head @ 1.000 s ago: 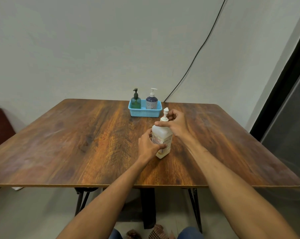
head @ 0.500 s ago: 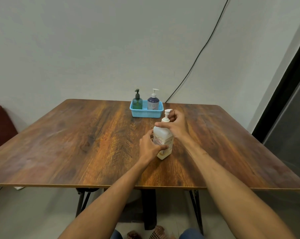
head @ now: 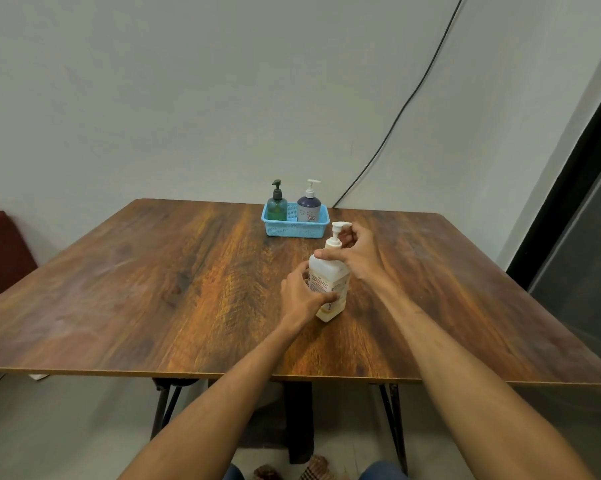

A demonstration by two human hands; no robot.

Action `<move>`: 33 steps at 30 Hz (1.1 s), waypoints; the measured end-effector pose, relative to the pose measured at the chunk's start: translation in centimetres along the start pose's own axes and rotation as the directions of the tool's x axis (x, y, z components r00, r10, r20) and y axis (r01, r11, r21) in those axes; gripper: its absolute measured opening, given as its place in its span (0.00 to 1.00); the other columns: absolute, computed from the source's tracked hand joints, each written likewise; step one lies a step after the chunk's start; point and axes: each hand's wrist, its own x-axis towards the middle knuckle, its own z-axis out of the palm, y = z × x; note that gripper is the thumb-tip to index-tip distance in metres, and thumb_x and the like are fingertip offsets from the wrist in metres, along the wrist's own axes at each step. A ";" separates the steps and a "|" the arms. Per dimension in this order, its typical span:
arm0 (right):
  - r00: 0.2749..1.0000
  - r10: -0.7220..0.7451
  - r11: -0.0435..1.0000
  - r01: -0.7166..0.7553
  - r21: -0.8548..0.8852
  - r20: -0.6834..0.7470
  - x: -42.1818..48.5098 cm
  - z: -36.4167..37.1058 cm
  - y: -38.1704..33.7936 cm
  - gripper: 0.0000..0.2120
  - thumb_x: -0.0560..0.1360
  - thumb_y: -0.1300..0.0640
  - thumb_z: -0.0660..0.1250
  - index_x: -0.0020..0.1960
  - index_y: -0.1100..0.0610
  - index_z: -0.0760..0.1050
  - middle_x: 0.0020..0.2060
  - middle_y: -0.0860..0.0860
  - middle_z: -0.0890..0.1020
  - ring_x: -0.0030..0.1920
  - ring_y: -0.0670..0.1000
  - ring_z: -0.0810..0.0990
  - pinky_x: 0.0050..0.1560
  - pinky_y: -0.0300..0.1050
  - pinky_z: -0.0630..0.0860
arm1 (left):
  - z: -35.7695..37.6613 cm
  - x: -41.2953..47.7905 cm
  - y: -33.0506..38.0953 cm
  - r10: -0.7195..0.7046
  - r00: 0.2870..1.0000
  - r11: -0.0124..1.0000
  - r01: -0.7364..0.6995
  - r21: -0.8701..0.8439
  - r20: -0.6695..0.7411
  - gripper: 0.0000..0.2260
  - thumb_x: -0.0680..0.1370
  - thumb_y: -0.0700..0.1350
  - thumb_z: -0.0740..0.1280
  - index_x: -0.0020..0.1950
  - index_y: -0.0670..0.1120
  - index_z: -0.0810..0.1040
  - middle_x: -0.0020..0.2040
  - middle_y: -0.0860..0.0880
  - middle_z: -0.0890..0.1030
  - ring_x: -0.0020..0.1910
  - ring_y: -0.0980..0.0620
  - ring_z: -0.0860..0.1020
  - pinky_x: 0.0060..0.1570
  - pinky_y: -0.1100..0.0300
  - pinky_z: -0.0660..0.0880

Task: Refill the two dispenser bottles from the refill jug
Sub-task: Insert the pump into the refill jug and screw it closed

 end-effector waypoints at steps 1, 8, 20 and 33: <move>0.999 0.009 1.000 -0.009 0.005 0.045 0.1 -0.4 0.2 0.27 0.62 0.58 0.83 0.57 0.59 0.78 0.48 0.50 0.83 0.49 0.49 0.82 0.49 0.42 0.81 | 0.0 0.0 0.0 0.004 1.000 1.000 -0.004 0.002 -0.001 0.33 0.63 0.47 0.83 0.66 0.48 0.75 0.60 0.49 0.82 0.54 0.57 0.77 0.58 0.56 0.78; 0.997 0.076 0.996 -0.076 0.054 -0.006 -0.1 -0.3 0.4 0.22 0.61 0.61 0.83 0.51 0.58 0.81 0.45 0.50 0.85 0.48 0.51 0.84 0.48 0.47 0.82 | 0.1 0.0 -0.3 0.004 1.000 1.000 -0.004 -0.007 0.005 0.33 0.63 0.46 0.83 0.66 0.48 0.75 0.60 0.50 0.82 0.56 0.56 0.79 0.54 0.62 0.77; 0.992 0.053 0.988 -0.069 0.141 0.112 -0.3 -1.1 0.5 0.17 0.68 0.66 0.78 0.54 0.55 0.81 0.50 0.51 0.87 0.53 0.50 0.85 0.60 0.55 0.80 | 0.0 0.0 -0.3 0.004 1.000 1.000 -0.003 -0.023 0.017 0.33 0.63 0.46 0.83 0.66 0.49 0.76 0.58 0.52 0.82 0.53 0.60 0.77 0.47 0.71 0.71; 0.993 0.012 0.996 -0.022 0.084 0.120 0.0 -1.1 0.4 0.21 0.67 0.67 0.78 0.59 0.58 0.81 0.51 0.51 0.86 0.53 0.48 0.84 0.58 0.51 0.80 | 0.2 0.2 -0.4 0.008 1.000 1.000 -0.008 -0.018 0.006 0.34 0.63 0.46 0.83 0.66 0.49 0.76 0.60 0.50 0.83 0.57 0.55 0.79 0.56 0.59 0.77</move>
